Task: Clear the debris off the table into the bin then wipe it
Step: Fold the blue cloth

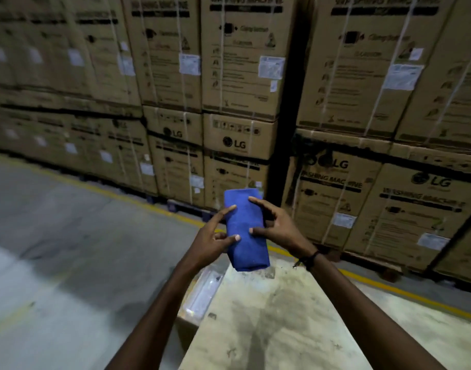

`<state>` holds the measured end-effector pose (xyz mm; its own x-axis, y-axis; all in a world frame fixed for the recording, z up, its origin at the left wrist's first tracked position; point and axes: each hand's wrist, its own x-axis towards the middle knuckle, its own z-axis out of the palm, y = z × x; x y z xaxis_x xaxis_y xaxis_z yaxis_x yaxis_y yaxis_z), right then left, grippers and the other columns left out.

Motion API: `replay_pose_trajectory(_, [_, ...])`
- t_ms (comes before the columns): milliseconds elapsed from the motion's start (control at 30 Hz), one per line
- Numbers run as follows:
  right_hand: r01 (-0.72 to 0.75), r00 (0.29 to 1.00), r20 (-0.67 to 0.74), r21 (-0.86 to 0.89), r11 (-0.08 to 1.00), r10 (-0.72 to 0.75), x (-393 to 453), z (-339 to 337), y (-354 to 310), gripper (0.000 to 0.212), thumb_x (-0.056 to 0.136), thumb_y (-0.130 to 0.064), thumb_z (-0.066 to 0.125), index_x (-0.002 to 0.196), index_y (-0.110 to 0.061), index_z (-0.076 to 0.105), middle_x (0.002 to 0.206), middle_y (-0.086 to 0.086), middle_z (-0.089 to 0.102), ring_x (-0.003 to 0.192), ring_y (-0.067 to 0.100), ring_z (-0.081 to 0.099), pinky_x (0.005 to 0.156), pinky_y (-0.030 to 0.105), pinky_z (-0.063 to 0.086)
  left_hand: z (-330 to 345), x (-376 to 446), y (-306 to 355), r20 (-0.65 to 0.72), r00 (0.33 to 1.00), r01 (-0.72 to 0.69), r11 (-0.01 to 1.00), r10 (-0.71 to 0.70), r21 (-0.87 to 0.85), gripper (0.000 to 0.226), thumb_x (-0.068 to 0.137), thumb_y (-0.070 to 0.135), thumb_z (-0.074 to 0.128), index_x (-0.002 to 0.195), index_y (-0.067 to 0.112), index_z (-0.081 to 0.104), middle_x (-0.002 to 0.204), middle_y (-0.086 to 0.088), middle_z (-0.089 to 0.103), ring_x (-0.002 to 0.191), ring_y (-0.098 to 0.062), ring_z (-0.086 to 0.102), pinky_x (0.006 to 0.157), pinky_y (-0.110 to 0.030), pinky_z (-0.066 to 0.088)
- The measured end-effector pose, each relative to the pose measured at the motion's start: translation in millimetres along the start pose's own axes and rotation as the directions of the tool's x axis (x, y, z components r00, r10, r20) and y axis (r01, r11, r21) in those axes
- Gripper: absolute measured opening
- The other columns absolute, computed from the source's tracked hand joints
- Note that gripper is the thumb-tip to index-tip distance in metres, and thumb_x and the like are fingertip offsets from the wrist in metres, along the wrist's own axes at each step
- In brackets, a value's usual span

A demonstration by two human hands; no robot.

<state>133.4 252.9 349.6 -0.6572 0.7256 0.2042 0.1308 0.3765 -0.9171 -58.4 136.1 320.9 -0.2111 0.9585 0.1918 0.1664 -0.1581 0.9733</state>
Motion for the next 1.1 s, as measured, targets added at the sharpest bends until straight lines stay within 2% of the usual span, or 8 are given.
replay_pose_trajectory(67, [-0.042,0.990,0.134,0.032,0.999,0.038,-7,25,3,0.100,0.070,-0.010,0.093,0.153,-0.038,0.047,0.157,-0.008,0.048,0.137,0.014,0.056,0.102,0.047,0.057,-22,-21,-9,-0.025,0.999,0.021,1.000,-0.021,0.014,0.074,0.087,0.012,0.081,0.150,0.035,0.051,0.157,0.005,0.047,0.099,-0.037,0.075,0.082,-0.048,0.063])
replay_pose_trajectory(133, [-0.071,0.970,0.235,0.050,0.996,0.057,-16,56,-1,0.109,0.072,0.002,0.091,0.157,-0.039,0.038,0.161,-0.009,0.040,0.130,0.013,0.062,0.098,0.049,0.059,-49,-43,-19,-0.040,0.998,0.048,0.999,-0.047,0.013,0.074,0.090,0.004,0.078,0.153,0.029,0.048,0.158,0.002,0.046,0.096,-0.027,0.073,0.076,-0.039,0.063])
replay_pose_trajectory(333, [-0.136,0.960,0.266,0.148,0.980,0.093,-29,171,-17,0.099,0.075,0.011,0.085,0.155,-0.029,0.043,0.160,-0.013,0.039,0.119,0.021,0.070,0.093,0.048,0.061,-142,-118,-42,-0.041,0.993,0.111,0.994,-0.111,-0.001,0.056,0.097,0.000,0.070,0.149,0.016,0.054,0.154,-0.009,0.052,0.104,-0.017,0.072,0.076,-0.025,0.057])
replay_pose_trajectory(467, [-0.166,0.957,0.266,0.161,0.973,0.120,-27,247,-21,0.102,0.074,0.010,0.086,0.157,-0.028,0.041,0.162,-0.012,0.036,0.124,0.026,0.066,0.094,0.044,0.061,-207,-163,-54,0.017,0.968,0.252,0.963,-0.252,-0.095,0.084,0.084,0.001,0.084,0.155,0.028,0.047,0.152,-0.005,0.056,0.110,-0.020,0.073,0.076,-0.030,0.060])
replay_pose_trajectory(600, [-0.261,0.936,0.289,0.196,0.945,0.199,-29,309,-21,0.104,0.079,0.012,0.081,0.161,-0.029,0.031,0.164,-0.010,0.028,0.117,0.023,0.071,0.091,0.045,0.062,-259,-189,-68,0.109,0.940,0.325,0.946,-0.324,0.011,0.109,0.075,0.006,0.093,0.161,0.036,0.034,0.161,0.010,0.039,0.122,-0.020,0.068,0.084,-0.036,0.063])
replay_pose_trajectory(833, [-0.369,0.914,0.242,0.156,0.916,0.327,-30,338,4,0.119,0.072,-0.001,0.092,0.163,-0.036,0.024,0.168,-0.011,0.019,0.120,0.021,0.069,0.093,0.052,0.061,-292,-170,-98,0.264,0.886,0.340,0.921,-0.381,0.189,0.120,0.071,0.014,0.097,0.165,0.037,0.025,0.164,0.013,0.027,0.129,-0.024,0.060,0.089,-0.037,0.063])
replay_pose_trajectory(1000, [-0.421,0.904,0.148,0.135,0.897,0.402,-15,333,39,0.121,0.070,0.000,0.093,0.163,-0.036,0.024,0.169,-0.009,0.017,0.124,0.024,0.065,0.090,0.053,0.062,-286,-120,-129,0.352,0.842,0.330,0.907,-0.408,0.262,0.122,0.071,0.014,0.097,0.166,0.035,0.022,0.170,0.010,0.020,0.133,-0.028,0.053,0.078,-0.026,0.062])
replay_pose_trajectory(1100, [-0.441,0.896,0.114,0.131,0.888,0.429,3,322,64,0.119,0.071,0.002,0.092,0.163,-0.034,0.026,0.168,-0.008,0.019,0.126,0.028,0.061,0.089,0.053,0.062,-276,-84,-150,0.363,0.824,0.350,0.895,-0.434,0.274,0.112,0.079,0.015,0.092,0.165,0.036,0.024,0.166,0.008,0.024,0.124,-0.025,0.060,0.074,-0.031,0.063])
